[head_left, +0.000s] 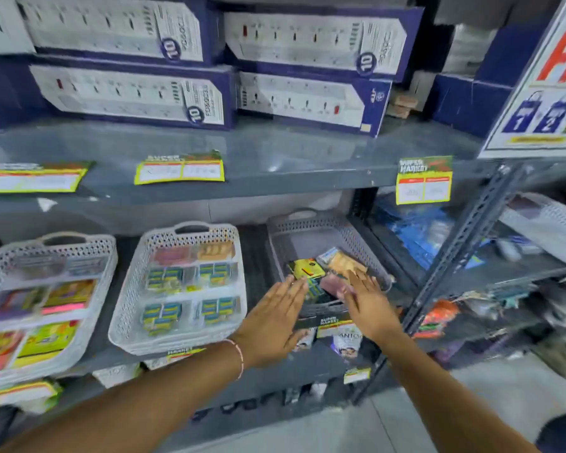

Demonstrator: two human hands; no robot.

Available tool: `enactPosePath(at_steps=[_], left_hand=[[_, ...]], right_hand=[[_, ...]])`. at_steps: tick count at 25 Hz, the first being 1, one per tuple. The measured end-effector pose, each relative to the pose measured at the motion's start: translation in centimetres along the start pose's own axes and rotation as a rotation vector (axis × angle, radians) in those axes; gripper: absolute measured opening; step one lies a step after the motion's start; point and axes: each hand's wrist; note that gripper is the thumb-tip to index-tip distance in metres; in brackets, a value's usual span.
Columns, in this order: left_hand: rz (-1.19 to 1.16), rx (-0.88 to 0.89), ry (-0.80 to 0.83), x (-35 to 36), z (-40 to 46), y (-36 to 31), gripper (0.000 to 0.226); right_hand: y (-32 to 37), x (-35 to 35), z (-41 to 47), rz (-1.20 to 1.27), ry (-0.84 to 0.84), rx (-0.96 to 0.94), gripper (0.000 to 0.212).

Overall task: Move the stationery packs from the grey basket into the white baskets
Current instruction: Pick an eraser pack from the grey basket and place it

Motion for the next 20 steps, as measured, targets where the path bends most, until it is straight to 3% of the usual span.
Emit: enactPosePath(at_steps=[2,4,9,13,15,18,20], left_hand=[[-0.044,0.011,0.131,1.9,1.6,-0.8,0.079],[-0.084,-0.04,0.133,3.4,2.6,-1.8,0.079],[-0.159,-0.089,0.08,4.7,2.9,-2.5,0.076],[-0.19,-0.076,0.098,3.8,2.8,-2.4,0.076],[-0.205,-0.135,0.082,3.5,1.8,-1.9,0.076],[-0.256,-0.252,0.019,2.3,-1.1,0.7,0.076],[-0.268,-0.335,-0.034,1.1,-4.4,3.5,0.077]], right_hand=[[-0.9,-0.4,2.9,0.08,0.114,0.034,0.031],[-1.7,-1.4,5.8,0.108,0.288,0.143,0.024],[-2.8,-1.1,10.0,0.077,0.535,0.169,0.034],[-2.5,-1.0,10.6,0.061,0.508,0.211,0.041],[-1.2,-1.7,10.1,0.091,0.424,0.206,0.033],[2.2,-3.7,9.9,0.098,0.273,0.102,0.014],[6.1,-3.5,11.4,0.173,0.236,0.002,0.019]])
Point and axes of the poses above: each hand's wrist, its own z-axis towards the middle knuckle, its own x-axis out of the palm, y = z × x, and after that the axes turned 9 degrees about y, right-handed
